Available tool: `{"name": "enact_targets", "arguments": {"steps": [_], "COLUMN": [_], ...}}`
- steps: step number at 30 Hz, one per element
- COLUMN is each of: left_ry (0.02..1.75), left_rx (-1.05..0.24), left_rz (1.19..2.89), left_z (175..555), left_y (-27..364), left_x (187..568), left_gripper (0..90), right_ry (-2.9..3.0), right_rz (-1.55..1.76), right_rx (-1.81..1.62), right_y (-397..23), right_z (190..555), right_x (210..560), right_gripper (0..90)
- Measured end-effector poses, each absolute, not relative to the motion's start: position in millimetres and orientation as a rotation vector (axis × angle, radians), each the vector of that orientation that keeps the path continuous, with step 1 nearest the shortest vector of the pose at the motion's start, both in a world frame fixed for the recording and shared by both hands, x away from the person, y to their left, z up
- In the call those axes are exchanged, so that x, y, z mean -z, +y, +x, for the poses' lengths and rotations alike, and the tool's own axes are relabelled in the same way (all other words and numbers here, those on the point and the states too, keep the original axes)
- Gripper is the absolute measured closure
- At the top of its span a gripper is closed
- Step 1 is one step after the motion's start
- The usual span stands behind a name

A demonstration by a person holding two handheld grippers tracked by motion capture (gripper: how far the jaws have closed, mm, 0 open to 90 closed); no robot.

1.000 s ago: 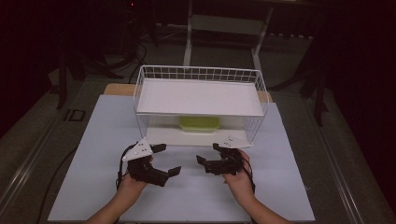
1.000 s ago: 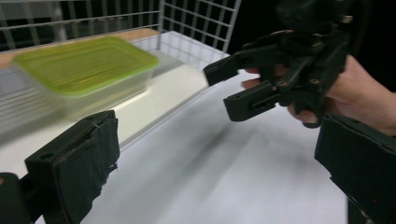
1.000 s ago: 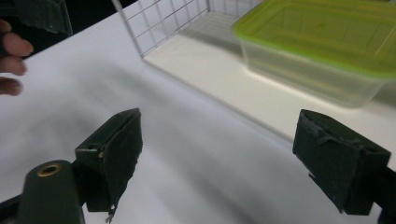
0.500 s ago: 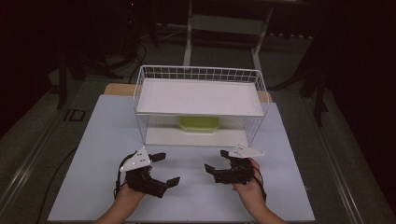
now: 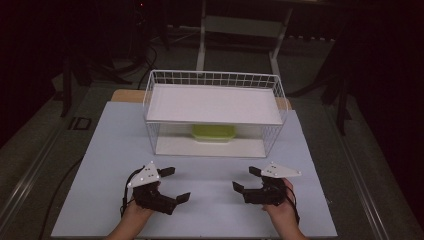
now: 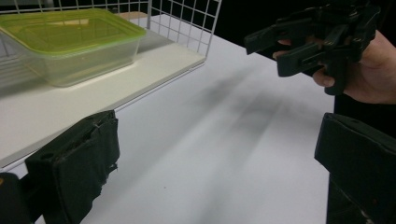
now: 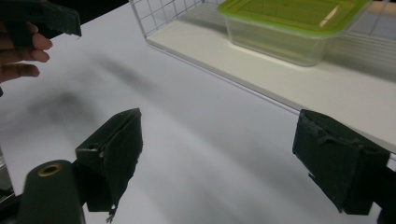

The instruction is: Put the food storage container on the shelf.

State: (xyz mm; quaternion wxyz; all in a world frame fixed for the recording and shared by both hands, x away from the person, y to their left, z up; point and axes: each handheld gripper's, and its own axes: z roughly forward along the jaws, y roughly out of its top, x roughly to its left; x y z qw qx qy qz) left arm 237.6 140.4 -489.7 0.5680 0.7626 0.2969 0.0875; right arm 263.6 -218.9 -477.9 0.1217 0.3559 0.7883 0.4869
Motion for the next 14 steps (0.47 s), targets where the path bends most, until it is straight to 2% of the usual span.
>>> {"name": "enact_targets", "arguments": {"steps": [14], "left_ry": [0.679], "left_rx": [-0.214], "left_rz": [1.813], "left_z": [236.1], "left_y": [135.3], "left_x": [495.4], "left_gripper": [0.7], "right_ry": [2.272], "right_rz": [1.043], "right_rx": [-1.420], "right_y": [-231.3], "right_z": [265.2], "right_x": [485.8], "right_gripper": [16.1]}}
